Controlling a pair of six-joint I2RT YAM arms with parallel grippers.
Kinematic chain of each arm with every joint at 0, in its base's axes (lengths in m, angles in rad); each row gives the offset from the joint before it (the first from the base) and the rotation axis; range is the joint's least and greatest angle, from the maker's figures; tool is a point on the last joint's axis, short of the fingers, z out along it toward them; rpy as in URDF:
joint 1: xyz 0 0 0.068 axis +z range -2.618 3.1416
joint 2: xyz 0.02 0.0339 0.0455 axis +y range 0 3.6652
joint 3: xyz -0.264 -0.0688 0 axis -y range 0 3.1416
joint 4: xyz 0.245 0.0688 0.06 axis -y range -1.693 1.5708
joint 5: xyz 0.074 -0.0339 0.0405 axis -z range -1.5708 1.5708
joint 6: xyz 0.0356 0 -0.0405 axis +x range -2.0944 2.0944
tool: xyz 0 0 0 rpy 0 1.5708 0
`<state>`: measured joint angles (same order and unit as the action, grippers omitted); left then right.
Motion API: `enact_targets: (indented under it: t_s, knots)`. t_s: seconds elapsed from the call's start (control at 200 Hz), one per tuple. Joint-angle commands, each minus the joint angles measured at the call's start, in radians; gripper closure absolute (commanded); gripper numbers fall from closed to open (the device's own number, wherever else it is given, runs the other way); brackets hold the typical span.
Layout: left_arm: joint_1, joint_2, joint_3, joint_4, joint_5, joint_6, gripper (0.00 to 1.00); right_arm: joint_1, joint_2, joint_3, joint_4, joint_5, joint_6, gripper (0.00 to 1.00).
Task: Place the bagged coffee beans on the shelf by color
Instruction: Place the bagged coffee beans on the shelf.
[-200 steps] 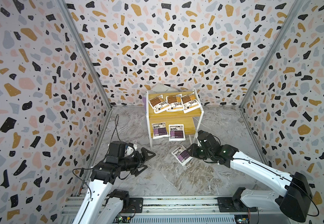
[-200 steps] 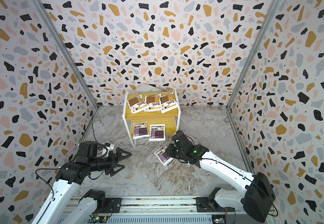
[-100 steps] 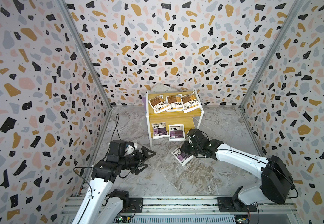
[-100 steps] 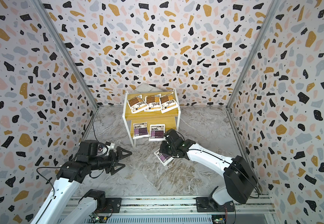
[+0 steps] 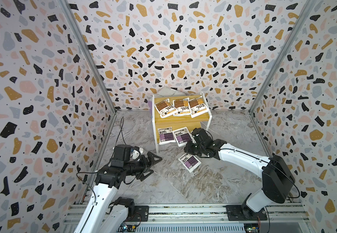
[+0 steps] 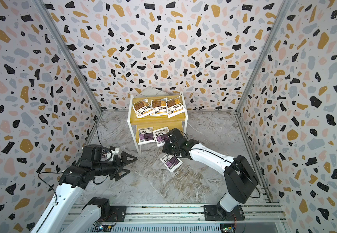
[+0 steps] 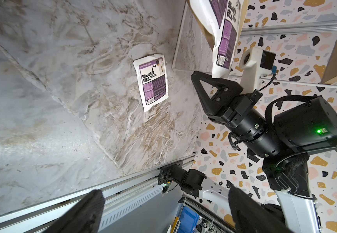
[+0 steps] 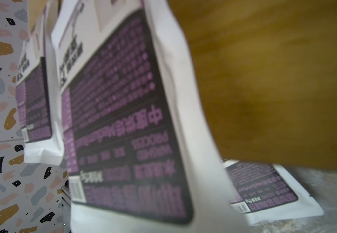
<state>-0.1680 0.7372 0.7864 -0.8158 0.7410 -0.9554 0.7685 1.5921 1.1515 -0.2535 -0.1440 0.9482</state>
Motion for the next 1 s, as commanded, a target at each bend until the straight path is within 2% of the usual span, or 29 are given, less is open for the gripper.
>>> enact_targets:
  t_s: [0.0,0.616,0.811,0.996]
  knots:
    - [0.005,-0.001,0.03,-0.002,0.0,0.021,0.0,-0.008,0.001,0.048,0.0,-0.004,-0.022,1.0]
    - [0.007,-0.013,0.013,-0.013,0.001,0.03,0.0,-0.009,0.075,0.134,0.032,-0.035,-0.006,1.0]
    - [0.007,-0.01,-0.01,0.031,0.009,0.006,0.0,-0.003,0.01,0.068,0.027,-0.044,0.004,1.0]
    - [0.005,-0.019,-0.059,0.119,0.011,-0.044,0.0,0.006,-0.136,-0.082,-0.009,-0.041,0.012,0.98]
